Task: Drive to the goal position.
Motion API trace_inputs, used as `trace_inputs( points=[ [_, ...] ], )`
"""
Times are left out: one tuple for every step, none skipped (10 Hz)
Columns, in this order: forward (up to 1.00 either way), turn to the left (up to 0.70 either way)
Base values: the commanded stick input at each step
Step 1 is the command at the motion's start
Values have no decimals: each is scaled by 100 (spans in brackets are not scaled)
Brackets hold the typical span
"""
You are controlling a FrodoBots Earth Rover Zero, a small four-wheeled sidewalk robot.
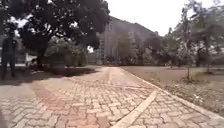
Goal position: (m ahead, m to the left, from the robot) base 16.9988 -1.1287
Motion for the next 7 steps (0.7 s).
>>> trace_inputs(
  points=[
    [70,0],
    [70,0],
    [70,0],
    [70,0],
    [70,0],
    [70,0],
    [70,0]
  ],
)
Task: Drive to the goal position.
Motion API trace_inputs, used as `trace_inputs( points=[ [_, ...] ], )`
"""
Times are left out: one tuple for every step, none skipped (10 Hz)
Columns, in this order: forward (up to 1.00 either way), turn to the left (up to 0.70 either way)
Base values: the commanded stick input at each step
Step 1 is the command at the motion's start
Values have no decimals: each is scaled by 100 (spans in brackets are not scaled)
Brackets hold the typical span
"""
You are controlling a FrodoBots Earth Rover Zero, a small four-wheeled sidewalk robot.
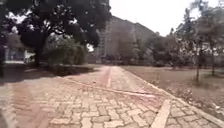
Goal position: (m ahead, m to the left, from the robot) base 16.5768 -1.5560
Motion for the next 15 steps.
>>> trace_inputs(
  points=[
    [70,0],
    [70,0],
    [70,0],
    [70,0],
    [70,0],
    [70,0],
    [70,0],
    [70,0],
    [70,0],
    [70,0],
    [70,0],
    [70,0],
    [70,0],
    [70,0],
    [70,0]
  ],
)
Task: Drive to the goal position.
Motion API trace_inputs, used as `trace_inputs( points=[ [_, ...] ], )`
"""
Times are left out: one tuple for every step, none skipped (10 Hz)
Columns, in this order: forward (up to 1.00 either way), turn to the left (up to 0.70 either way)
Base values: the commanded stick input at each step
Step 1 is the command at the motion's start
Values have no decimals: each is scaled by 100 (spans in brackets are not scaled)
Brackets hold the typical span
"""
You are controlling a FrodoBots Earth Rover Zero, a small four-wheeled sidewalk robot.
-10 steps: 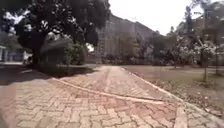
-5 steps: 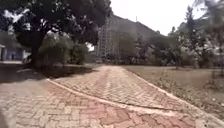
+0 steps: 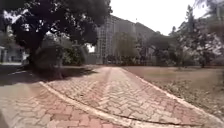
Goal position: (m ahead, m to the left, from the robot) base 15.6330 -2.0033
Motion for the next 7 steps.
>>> trace_inputs(
  points=[
    [70,0],
    [70,0],
    [70,0],
    [70,0],
    [70,0],
    [70,0],
    [70,0]
  ],
)
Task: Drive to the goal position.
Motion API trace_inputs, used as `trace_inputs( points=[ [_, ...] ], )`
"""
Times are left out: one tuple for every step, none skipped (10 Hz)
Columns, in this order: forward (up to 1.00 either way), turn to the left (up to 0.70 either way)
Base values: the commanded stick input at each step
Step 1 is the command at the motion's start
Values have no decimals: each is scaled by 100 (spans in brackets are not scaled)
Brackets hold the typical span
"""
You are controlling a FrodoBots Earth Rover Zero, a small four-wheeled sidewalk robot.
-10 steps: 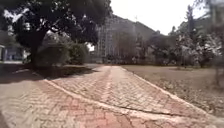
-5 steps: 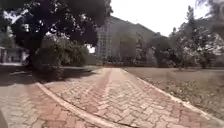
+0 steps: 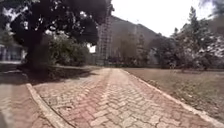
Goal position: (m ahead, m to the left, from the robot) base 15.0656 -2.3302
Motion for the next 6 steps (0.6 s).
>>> trace_inputs(
  points=[
    [70,0],
    [70,0],
    [70,0],
    [70,0],
    [70,0],
    [70,0]
  ],
)
